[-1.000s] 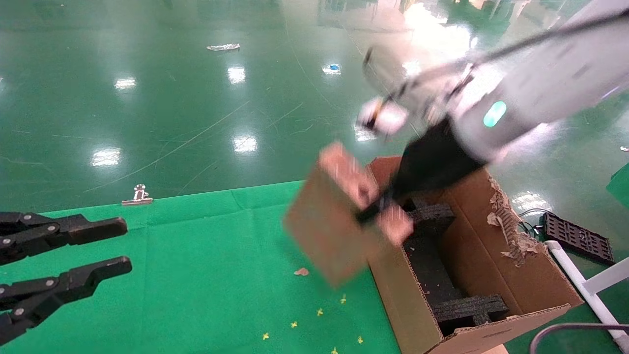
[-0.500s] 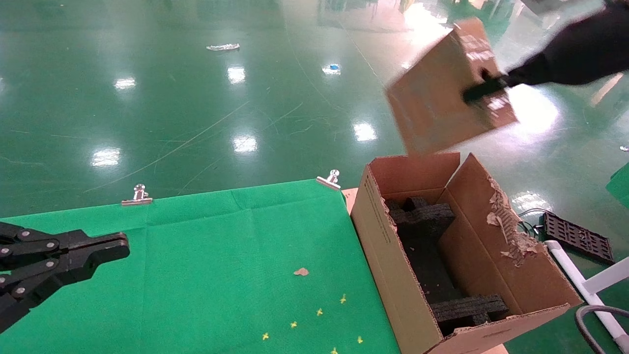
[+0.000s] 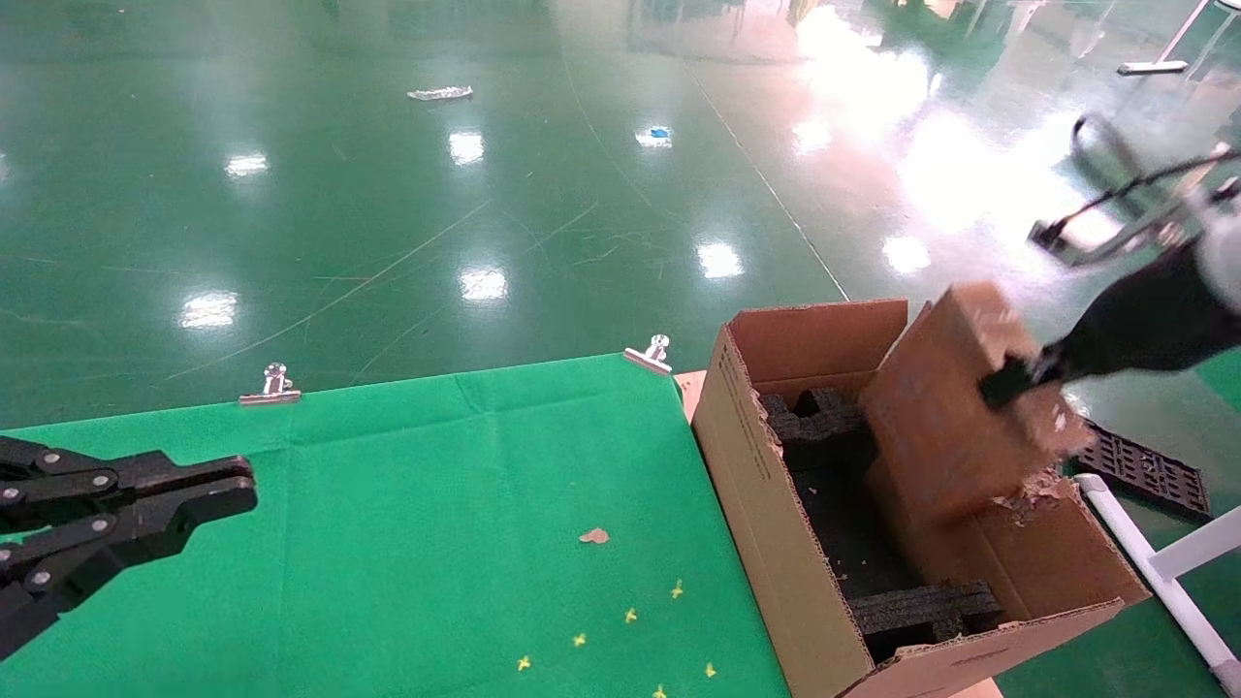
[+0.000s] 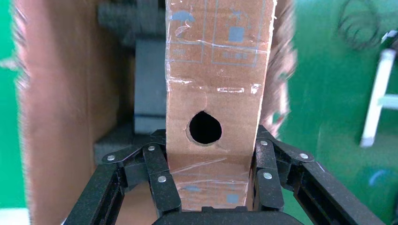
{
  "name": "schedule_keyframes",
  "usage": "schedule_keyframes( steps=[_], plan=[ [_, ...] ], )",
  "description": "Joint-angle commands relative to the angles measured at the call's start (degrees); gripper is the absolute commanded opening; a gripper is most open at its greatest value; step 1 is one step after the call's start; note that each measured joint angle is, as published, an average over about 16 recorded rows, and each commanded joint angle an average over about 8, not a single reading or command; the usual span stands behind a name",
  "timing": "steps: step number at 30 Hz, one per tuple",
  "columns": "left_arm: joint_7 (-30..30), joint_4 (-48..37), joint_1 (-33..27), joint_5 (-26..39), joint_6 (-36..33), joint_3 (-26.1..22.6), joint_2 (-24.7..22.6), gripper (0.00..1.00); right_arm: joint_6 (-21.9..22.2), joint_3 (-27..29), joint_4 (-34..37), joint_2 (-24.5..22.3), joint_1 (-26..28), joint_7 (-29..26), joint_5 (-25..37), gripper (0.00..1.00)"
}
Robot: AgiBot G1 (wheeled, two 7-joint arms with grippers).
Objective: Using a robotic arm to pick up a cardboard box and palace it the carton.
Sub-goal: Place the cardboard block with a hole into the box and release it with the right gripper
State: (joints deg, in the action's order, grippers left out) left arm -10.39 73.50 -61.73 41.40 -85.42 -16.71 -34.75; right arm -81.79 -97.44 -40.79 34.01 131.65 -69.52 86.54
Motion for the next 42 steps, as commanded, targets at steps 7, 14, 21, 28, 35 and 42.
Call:
schedule_keyframes(
  steps=[7,14,21,28,35,42],
  plan=[
    [0.01,0.0,-0.01,-0.02,0.01,-0.03,0.01,1.0,1.52,-1.6,5.54,2.17,-5.25,1.12,0.34,0.0],
    [0.03,0.0,-0.01,-0.04,0.02,-0.05,0.02,1.0,3.44,-2.48,9.86,4.49,-8.48,1.6,1.12,0.0],
    [0.04,0.0,-0.02,-0.05,0.03,-0.08,0.03,1.0,6.13,-2.56,13.97,6.68,-13.68,2.15,-0.11,0.0],
    [0.05,0.0,-0.02,-0.07,0.04,-0.1,0.04,1.0,9.38,-2.15,18.14,8.78,-19.38,2.94,-1.97,0.0],
    [0.06,0.0,-0.03,-0.08,0.05,-0.12,0.05,1.0,13.49,-1.03,21.81,10.22,-25.41,4.56,-4.6,0.0],
    [0.07,0.0,-0.03,-0.1,0.06,-0.15,0.06,1.0,18.13,0.63,24.66,11.2,-30.61,8.08,-7.57,0.0]
  ],
)
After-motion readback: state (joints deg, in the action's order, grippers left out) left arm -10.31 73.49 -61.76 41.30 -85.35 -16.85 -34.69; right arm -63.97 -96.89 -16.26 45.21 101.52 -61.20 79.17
